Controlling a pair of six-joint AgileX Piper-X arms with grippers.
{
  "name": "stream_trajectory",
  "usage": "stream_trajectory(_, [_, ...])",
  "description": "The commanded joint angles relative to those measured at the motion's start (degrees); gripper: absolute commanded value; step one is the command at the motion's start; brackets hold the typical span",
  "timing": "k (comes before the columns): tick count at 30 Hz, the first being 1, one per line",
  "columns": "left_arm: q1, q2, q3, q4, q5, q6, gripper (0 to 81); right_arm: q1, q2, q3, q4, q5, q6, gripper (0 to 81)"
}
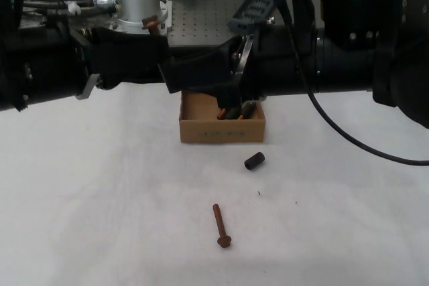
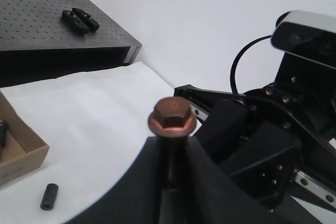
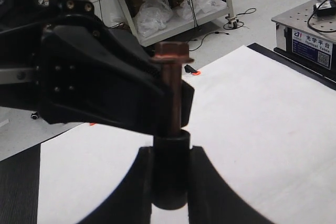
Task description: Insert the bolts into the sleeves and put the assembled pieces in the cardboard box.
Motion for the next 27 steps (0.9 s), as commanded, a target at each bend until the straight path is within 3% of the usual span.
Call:
stream_trajectory(1, [0.2,-0.1,0.2,0.7,1.5,1.3,0.6,-0.5,-1.0,-1.2,-2.1,0.7,0.0,2.8])
stream_trajectory(7, [0.2,-0.1,0.2,0.7,2.8,2.1,3.0,-0.5,-1.0,-1.2,-2.1,0.4,0.0,2.8])
stream_trajectory(9, [0.2,-0.1,0.2,0.7,4.4,2.1,11.5,-0.5,-1.0,-1.2,-2.1,0.3,0.0,2.8])
stream_trajectory(12, [0.2,-0.1,0.2,0.7,4.8,2.1,33.2,-0.5,-1.0,-1.2,-2.1,0.3,0.0,2.8])
stream_trajectory(14, [0.2,-0.1,0.2,0.7,4.0,1.8,43.1,-0.5,-1.0,-1.2,-2.1,0.3,0.0,2.8])
stream_trajectory(22, [0.6,-0.1,0.2,0.7,0.8,1.2,44.0,-0.6,-1.0,-1.2,-2.1,0.3,0.0,2.8])
stream_trajectory(27, [4.5,-1.5,0.2,1.0,0.1,1.2,43.1,-2.0,-1.0,-1.2,0.4,1.4,0.0,2.8])
